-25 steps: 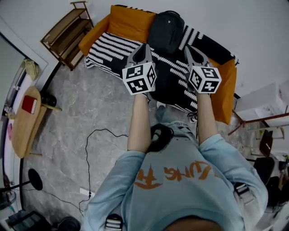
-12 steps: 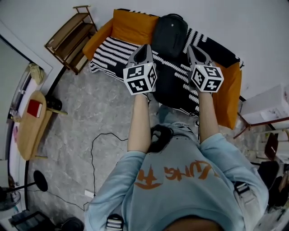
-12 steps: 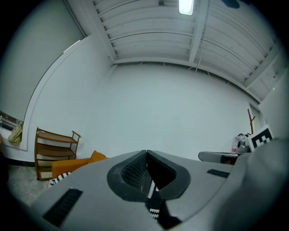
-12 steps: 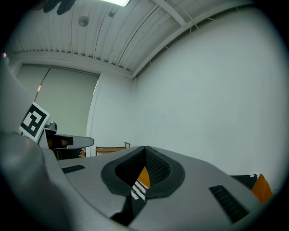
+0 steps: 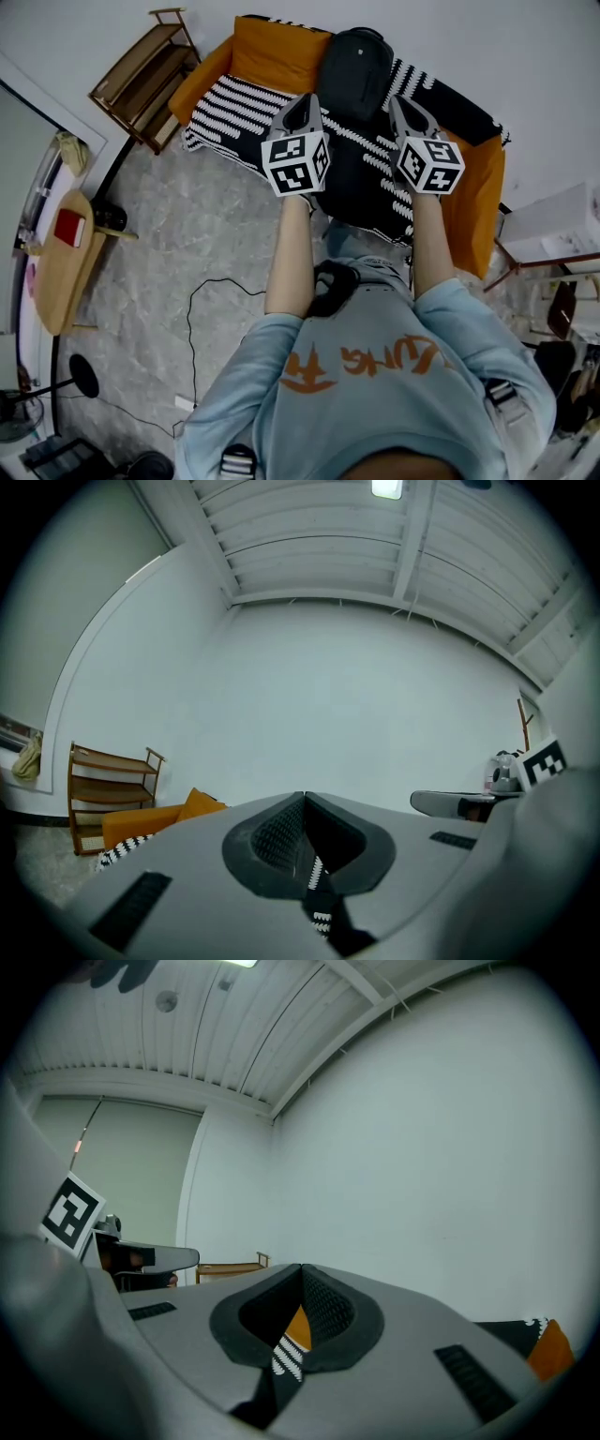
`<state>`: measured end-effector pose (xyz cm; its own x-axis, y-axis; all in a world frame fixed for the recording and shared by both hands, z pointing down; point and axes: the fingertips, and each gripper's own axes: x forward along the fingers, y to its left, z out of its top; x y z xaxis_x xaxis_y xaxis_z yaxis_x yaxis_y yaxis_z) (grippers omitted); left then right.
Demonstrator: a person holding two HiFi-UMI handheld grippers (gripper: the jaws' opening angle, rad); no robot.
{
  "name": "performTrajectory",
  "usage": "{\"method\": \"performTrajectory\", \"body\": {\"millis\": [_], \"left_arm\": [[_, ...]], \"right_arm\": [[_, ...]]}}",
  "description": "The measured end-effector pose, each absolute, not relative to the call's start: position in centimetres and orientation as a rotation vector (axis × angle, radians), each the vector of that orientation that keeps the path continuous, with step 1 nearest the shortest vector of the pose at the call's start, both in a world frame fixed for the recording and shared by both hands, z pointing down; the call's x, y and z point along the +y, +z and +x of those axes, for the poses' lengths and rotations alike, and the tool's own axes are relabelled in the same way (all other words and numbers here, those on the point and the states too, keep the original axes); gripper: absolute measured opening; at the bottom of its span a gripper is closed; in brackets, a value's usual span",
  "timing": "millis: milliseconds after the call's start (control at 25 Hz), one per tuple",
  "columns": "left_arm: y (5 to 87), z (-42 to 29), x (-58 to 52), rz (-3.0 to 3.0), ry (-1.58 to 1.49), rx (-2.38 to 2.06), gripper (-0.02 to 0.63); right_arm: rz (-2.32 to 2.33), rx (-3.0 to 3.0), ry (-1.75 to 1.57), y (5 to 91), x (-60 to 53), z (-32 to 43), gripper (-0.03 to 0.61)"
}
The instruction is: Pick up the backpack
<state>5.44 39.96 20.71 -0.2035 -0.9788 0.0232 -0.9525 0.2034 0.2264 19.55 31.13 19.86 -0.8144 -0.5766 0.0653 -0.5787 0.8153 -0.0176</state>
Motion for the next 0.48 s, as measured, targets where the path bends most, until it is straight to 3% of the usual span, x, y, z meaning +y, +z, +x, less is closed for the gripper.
{"method": "performTrajectory", "body": {"millis": [480], "left_arm": [[23.5, 3.9, 34.0, 1.841, -0.204, -2.262, 0.020]], "right_arm": [[0.993, -2.884, 0.150, 22.6, 24.7, 19.3, -0.002]]}}
